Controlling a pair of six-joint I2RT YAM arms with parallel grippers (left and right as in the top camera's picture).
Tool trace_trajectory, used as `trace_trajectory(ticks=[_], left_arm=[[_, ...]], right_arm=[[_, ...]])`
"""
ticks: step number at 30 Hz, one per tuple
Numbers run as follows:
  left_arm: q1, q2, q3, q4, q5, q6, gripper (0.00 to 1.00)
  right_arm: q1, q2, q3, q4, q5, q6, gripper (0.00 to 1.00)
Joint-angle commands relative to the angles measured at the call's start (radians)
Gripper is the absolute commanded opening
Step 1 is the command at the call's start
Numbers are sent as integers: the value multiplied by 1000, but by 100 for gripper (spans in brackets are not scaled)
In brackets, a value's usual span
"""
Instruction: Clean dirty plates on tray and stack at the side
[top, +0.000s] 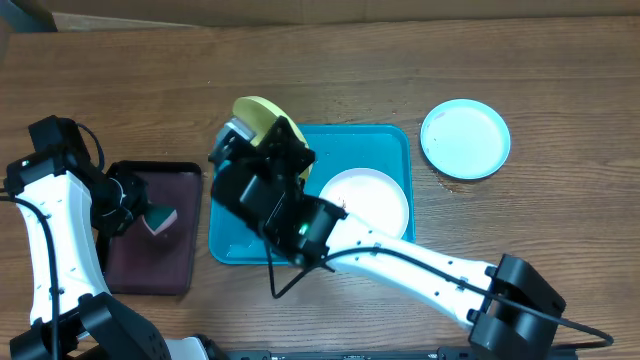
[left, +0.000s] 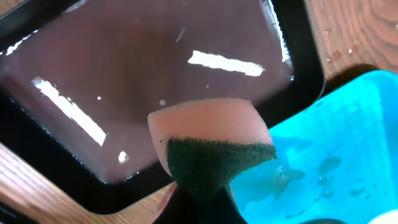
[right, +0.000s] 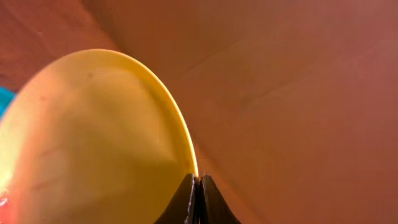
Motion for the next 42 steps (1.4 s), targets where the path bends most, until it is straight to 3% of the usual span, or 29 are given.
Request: trace_trajectory(ticks=[1, 17, 21, 24, 30, 33, 37, 42], left_arm=[[5, -3, -5, 4, 23, 20, 4], [4, -3, -5, 6, 22, 20, 4], [4, -3, -5, 8, 19, 20, 4], [4, -3, -5, 8, 19, 20, 4], [4, -3, -5, 10, 19, 27, 4], [4, -3, -5, 11, 19, 27, 4], [4, -3, -5, 11, 19, 27, 4], [4, -3, -5, 14, 19, 27, 4]], right_arm=[[35, -26, 24, 61, 150, -222, 4], [54, -26, 23, 77, 178, -217, 4], [22, -26, 22, 39, 151, -46, 4], [-33, -26, 22, -40, 110, 194, 4], [-242, -30, 22, -291, -331, 735, 4], [-374, -37, 22, -343, -579, 886, 4], [-584, -43, 22, -373, -859, 984, 4], [-836, -43, 22, -369, -1254, 987, 4]])
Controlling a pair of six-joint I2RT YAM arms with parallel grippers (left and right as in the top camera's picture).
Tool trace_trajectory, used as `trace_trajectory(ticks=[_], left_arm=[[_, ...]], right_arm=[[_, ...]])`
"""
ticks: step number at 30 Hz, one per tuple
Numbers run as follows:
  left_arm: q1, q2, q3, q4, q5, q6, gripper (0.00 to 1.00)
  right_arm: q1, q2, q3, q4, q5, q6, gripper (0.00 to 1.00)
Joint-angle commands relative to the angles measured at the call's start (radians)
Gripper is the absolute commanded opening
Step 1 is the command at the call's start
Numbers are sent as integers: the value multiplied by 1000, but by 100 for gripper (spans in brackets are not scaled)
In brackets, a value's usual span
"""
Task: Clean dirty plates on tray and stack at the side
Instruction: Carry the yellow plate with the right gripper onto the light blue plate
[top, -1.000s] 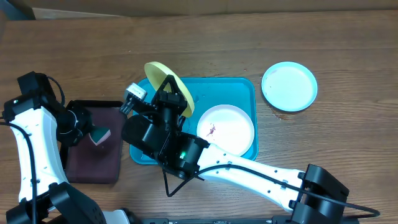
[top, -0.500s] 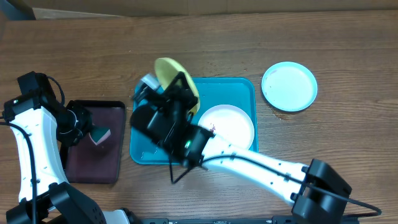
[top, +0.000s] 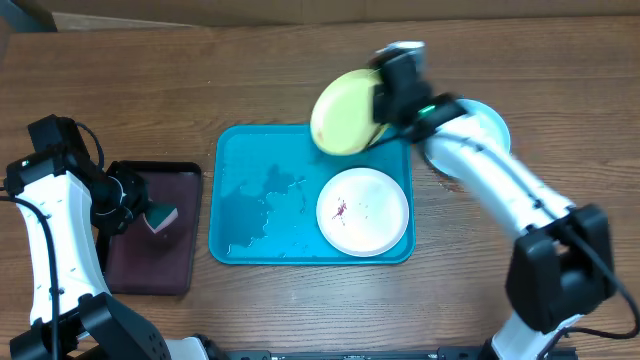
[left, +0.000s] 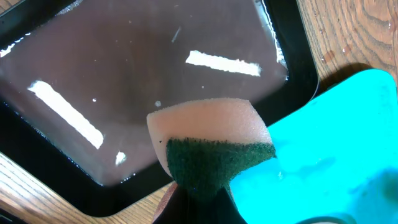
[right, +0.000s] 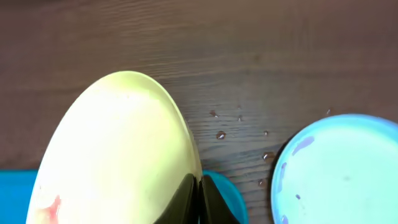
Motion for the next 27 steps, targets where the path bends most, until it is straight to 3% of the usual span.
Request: trace_trajectory(ticks=[1, 7, 13, 20, 27], left_arm=[[4, -3, -5, 6, 7, 20, 4], [2, -3, -5, 7, 1, 20, 4], [2, -3, -5, 9, -16, 19, 4], [2, -3, -5, 12, -15, 19, 4], [2, -3, -5, 14, -15, 19, 4]], right_arm=[[-147, -43, 19, 5, -394, 74, 4], [-394, -43, 12, -85, -402, 69, 4], [-548, -43, -60, -111, -354, 39, 4], [-594, -42, -145, -82, -235, 40, 4], [-570, -42, -158, -43, -298, 39, 4]])
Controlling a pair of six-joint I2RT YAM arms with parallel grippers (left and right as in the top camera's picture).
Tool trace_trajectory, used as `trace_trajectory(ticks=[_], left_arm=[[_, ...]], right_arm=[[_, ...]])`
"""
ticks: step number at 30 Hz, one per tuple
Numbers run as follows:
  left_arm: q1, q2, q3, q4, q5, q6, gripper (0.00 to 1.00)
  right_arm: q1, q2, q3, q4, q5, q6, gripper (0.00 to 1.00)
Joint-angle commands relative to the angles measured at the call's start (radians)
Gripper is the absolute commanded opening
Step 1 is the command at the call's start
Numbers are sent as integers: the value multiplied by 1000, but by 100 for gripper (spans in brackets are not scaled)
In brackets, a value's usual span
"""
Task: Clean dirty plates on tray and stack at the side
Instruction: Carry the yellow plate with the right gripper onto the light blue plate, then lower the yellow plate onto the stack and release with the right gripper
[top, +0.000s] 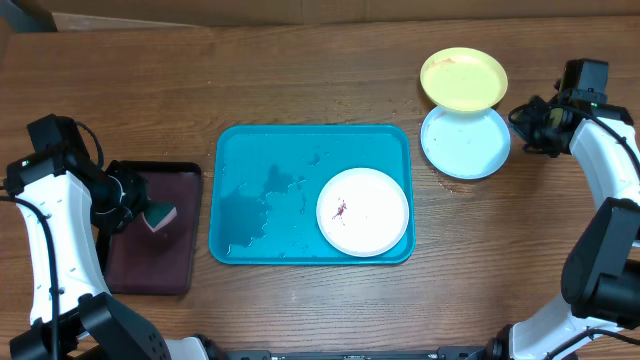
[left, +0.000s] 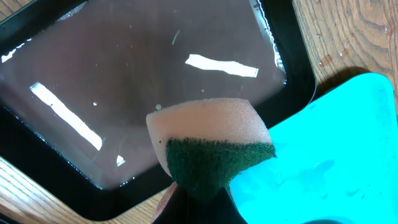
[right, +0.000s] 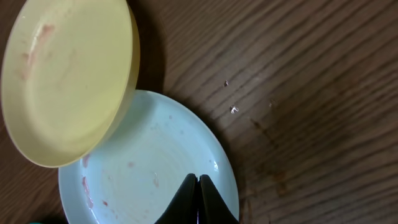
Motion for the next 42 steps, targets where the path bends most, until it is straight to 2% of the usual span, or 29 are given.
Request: trace_trajectory(ticks=[1, 3, 5, 7, 8, 10, 17, 19, 24, 30, 33, 42], left_arm=[[2, -3, -5, 3, -10, 19, 4], [2, -3, -5, 3, -10, 19, 4], [2, -3, -5, 4, -10, 19, 4], [2, -3, -5, 6, -10, 19, 4], [2, -3, -5, 7, -10, 19, 4], [2, -3, -5, 7, -10, 19, 4], [2, -3, -5, 7, -11, 20, 4], [2, -3, -5, 9, -11, 20, 4], [2, -3, -5, 12, -11, 20, 4], [2, -3, -5, 18, -11, 20, 4], [2, -3, -5, 18, -10, 20, 4], [2, -3, -5, 18, -11, 20, 4]], right_arm=[[24, -31, -2, 40, -50, -6, 5], [40, -31, -2, 71, -89, -6, 12], [62, -30, -2, 99, -108, -6, 26], [89, -26, -2, 124, -105, -6, 52], [102, -23, -2, 139, -106, -6, 58], [129, -11, -2, 174, -93, -6, 60], [200, 67, -2, 301, 29, 6, 59], [211, 93, -2, 332, 53, 6, 56], [217, 139, -2, 381, 72, 30, 36], [217, 164, -2, 382, 132, 50, 18], [217, 166, -2, 367, 134, 50, 4], [217, 190, -2, 333, 138, 50, 4]])
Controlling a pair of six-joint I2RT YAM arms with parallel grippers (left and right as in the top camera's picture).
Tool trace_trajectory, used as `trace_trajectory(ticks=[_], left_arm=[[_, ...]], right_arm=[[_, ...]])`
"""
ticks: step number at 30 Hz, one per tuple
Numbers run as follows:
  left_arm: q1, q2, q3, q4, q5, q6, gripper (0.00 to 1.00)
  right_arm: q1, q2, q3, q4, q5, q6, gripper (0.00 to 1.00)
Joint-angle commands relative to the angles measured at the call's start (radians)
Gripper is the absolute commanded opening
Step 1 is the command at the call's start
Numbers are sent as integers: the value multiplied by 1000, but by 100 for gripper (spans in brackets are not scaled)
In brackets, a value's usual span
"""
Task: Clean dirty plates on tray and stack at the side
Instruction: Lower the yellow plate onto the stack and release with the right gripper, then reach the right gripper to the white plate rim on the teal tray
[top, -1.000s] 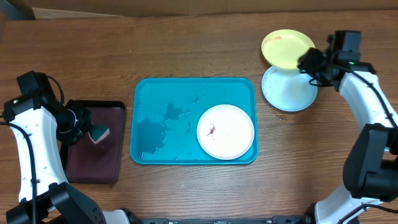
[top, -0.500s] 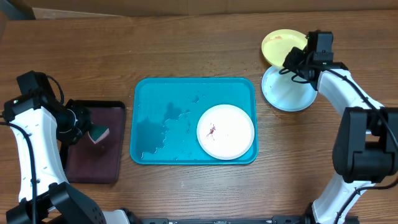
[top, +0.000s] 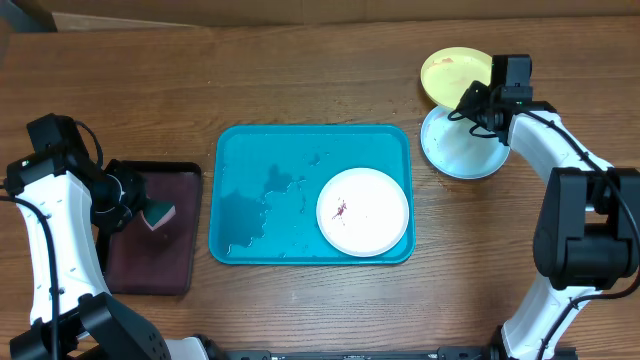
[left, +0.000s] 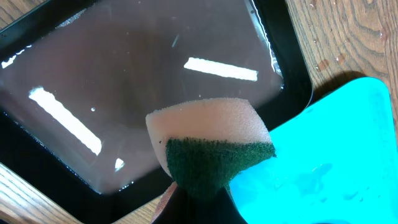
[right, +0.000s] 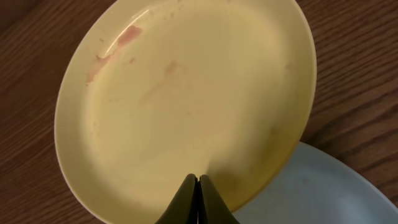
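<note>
A white plate (top: 362, 212) with a red stain lies on the teal tray (top: 240, 150). To the right, on the table, a yellow plate (top: 450, 72) with faint red smears (right: 186, 93) rests overlapping the far edge of a light blue plate (top: 460, 155) (right: 329, 186). My right gripper (top: 476, 100) (right: 199, 182) is shut with nothing in it, its tips over the yellow plate's near side. My left gripper (top: 135, 205) (left: 199, 190) is shut on a pink and green sponge (left: 208, 137) above the dark tray.
The dark tray (top: 150, 260) (left: 124, 74) holding water sits left of the teal tray. Water puddles lie on the teal tray's left half. Droplets dot the wood near the dark tray's corner.
My right gripper was to the right of the two side plates and is now over the yellow plate, still shut. The yellow plate has barely shifted. The left arm and sponge are unchanged.
My right gripper held the yellow plate on edge over the tray's far left corner, then near its far right corner. Then the plate lay overlapping the blue plate, let go. Now the gripper is above it. The left gripper kept the sponge over the dark tray throughout.
</note>
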Motion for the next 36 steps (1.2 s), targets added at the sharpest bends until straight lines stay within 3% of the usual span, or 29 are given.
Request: trace_trajectory(ticks=[1, 18, 36], left_arm=[[2, -3, -5, 3, -7, 20, 4], [2, -3, -5, 5, -7, 20, 4], [1, -3, -5, 3, 1, 19, 4]], right_arm=[[0, 26, 1, -18, 17, 4, 4], [0, -92, 4, -319, 16, 4, 4], [3, -94, 2, -562, -30, 0, 4]])
